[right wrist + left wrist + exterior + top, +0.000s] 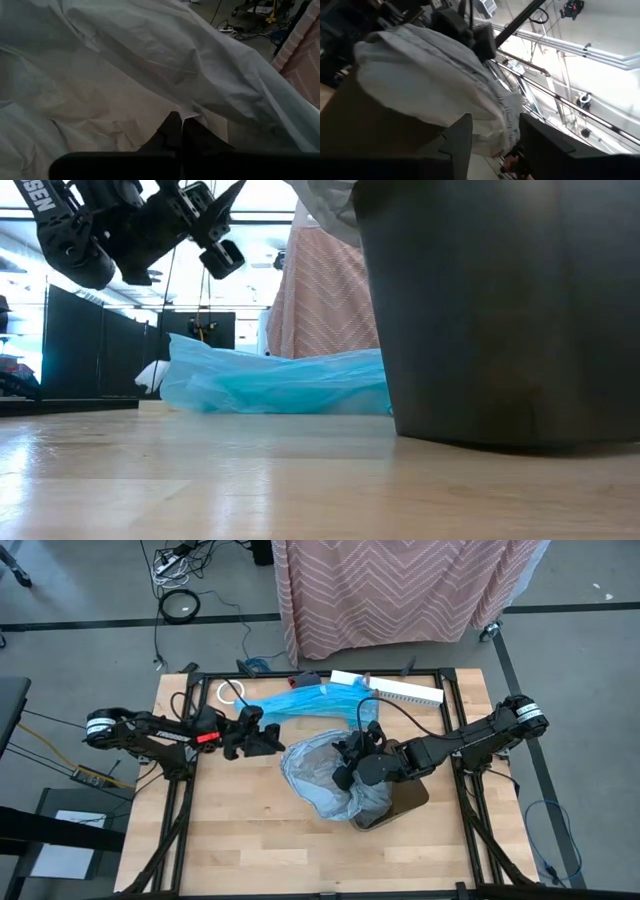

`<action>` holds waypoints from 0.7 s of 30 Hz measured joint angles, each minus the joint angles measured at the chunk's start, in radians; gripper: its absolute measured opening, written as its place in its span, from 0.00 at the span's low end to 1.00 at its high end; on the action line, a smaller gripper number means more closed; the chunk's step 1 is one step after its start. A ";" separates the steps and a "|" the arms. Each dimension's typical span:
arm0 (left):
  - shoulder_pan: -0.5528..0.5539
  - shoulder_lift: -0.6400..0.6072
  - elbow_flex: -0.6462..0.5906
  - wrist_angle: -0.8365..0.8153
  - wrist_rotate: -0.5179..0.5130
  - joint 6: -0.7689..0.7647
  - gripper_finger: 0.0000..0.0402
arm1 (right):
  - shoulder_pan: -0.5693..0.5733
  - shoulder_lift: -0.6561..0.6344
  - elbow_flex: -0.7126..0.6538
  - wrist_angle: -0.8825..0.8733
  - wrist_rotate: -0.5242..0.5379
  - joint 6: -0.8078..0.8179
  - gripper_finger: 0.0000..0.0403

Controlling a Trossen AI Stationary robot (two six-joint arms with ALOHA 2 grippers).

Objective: Place trash/remove bag and relplace
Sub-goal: Remove the blue trash bag from the black trash bin using the drawstring

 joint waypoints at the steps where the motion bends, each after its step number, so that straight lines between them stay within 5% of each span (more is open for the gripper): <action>1: -0.008 0.000 0.005 0.000 0.000 -0.001 0.42 | 0.000 0.000 0.000 0.000 0.000 0.000 0.00; 21: -0.047 0.000 0.038 -0.082 -0.018 0.060 0.39 | 0.003 0.000 0.000 0.000 0.001 0.000 0.00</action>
